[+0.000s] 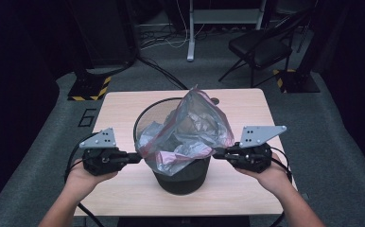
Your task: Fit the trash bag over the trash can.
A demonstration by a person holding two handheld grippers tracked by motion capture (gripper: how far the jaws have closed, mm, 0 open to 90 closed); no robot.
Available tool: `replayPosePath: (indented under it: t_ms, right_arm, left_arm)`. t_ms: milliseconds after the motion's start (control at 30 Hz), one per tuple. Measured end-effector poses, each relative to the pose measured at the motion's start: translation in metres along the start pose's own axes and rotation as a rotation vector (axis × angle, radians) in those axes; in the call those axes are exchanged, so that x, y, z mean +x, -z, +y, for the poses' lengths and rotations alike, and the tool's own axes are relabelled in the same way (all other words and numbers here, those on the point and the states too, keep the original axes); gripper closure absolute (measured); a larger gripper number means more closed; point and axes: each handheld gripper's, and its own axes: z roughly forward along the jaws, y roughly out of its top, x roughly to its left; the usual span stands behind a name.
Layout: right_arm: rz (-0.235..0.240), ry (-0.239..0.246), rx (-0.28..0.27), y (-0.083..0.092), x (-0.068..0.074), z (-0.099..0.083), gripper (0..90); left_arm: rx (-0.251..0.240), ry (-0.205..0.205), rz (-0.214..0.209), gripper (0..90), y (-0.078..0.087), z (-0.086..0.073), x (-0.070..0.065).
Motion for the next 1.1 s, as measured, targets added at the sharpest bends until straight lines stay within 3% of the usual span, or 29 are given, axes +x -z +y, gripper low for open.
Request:
replayPosePath:
  t_ms: [133,267,333,500,633,800,967,1033,1100]
  right_arm:
    - [0.010,-0.032,-0.003,-0.003,-0.008,-0.004,89.4]
    - [0.024,0.008,0.054,-0.005,-0.003,-0.011,89.5]
    - [0.029,0.006,0.075,-0.005,-0.002,-0.017,89.5]
    - [-0.004,-0.031,0.095,-0.004,-0.009,-0.029,89.5]
    - [-0.041,-0.033,0.113,-0.006,-0.014,-0.031,89.5]
    - [-0.078,-0.030,0.120,-0.010,-0.019,-0.030,89.5]
    - [-0.102,-0.027,0.132,-0.009,-0.021,-0.032,89.5]
    - [-0.098,-0.036,0.128,-0.008,-0.021,-0.034,89.4]
    - [-0.094,-0.037,0.121,-0.007,-0.020,-0.034,89.3]
  left_arm:
    - [-0.010,0.037,-0.016,89.5,-0.009,0.001,0.010]
    - [0.044,0.024,-0.024,89.6,-0.010,-0.007,0.011]
    - [0.054,0.031,-0.018,89.6,-0.009,-0.012,0.013]
    - [0.058,0.053,0.009,89.6,-0.005,-0.021,0.018]
    - [0.052,0.075,0.048,89.6,-0.007,-0.023,0.028]
    - [0.055,0.103,0.048,89.6,-0.014,-0.025,0.033]
    - [0.045,0.092,0.027,88.8,0.000,-0.019,0.024]
    - [0.041,0.080,0.014,80.7,0.009,-0.013,0.016]
    - [0.030,0.064,0.020,67.2,0.019,-0.008,0.008]
